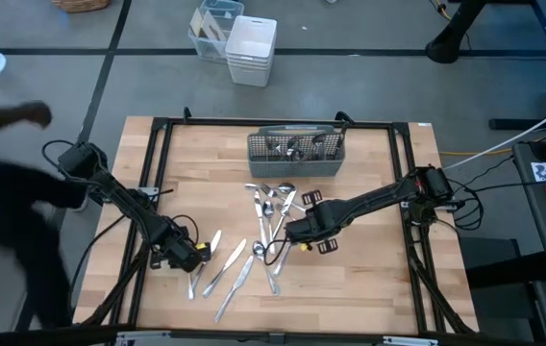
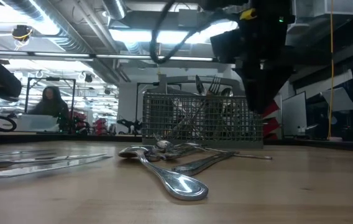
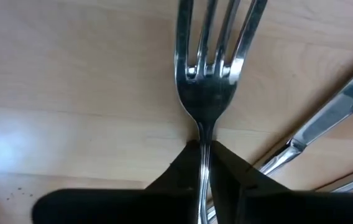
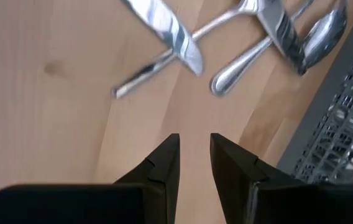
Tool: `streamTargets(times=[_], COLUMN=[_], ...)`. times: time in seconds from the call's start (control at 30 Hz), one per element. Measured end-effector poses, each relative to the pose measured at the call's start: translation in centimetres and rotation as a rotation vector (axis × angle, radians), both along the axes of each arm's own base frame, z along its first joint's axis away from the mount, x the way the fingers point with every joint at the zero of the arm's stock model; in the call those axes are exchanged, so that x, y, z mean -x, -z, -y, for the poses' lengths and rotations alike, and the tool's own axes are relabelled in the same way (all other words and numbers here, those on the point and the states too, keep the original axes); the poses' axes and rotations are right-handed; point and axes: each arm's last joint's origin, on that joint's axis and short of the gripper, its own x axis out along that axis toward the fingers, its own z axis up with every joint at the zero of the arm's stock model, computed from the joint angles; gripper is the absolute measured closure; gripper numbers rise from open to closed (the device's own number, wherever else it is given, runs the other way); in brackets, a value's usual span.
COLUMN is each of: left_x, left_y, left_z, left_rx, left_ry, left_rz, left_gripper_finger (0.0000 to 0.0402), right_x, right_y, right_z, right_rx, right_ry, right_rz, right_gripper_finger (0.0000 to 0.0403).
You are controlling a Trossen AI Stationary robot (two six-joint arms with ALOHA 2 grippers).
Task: Sort silverware
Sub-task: Put the fork into the silverware rack
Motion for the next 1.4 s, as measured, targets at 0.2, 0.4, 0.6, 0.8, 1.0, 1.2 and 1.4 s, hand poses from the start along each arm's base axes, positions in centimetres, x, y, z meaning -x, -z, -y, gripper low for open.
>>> streamTargets(times=[0.2, 0.4, 0.6, 0.8, 1.0, 1.2, 1.4], left_x=[-0.1, -0.3, -1.0, -2.9, -6.2, -8.1, -8.3], left_y=[-0.1, -1.6, -4.1, -5.9, -8.5, -11.1, -11.6], left_z=[0.0, -0.4, -0.8, -2.2, -5.5, -10.1, -15.1], left_rx=[-0.008, -0.052, -0.146, -0.384, -0.685, -1.059, -1.309], left_ry=[0.03, 0.019, -0.025, -0.065, 0.079, 0.236, 0.252], left_rz=[0.034, 0.196, 0.505, 0.768, 0.999, 1.127, 0.992], left_gripper_finger=[0.0392, 0.0394, 0.0396, 0.0397, 0.0397, 0.0396, 0.0397], right_x=[0.9, 2.0, 4.0, 6.8, 9.5, 11.3, 11.9], right_y=[-0.1, -0.9, -4.5, -9.3, -12.6, -12.6, -9.7], right_z=[0.3, 0.8, 1.4, 2.2, 3.2, 3.8, 3.8], right_rx=[0.036, 0.118, 0.126, 0.079, 0.075, 0.028, -0.025], right_ry=[0.001, 0.04, 0.095, 0.176, 0.288, 0.437, 0.574], right_rz=[-0.089, -0.15, -0.058, 0.142, 0.39, 0.564, 0.567], right_gripper_finger=[0.0311, 0.0311, 0.0311, 0.0311, 0.0311, 0.0311, 0.0311])
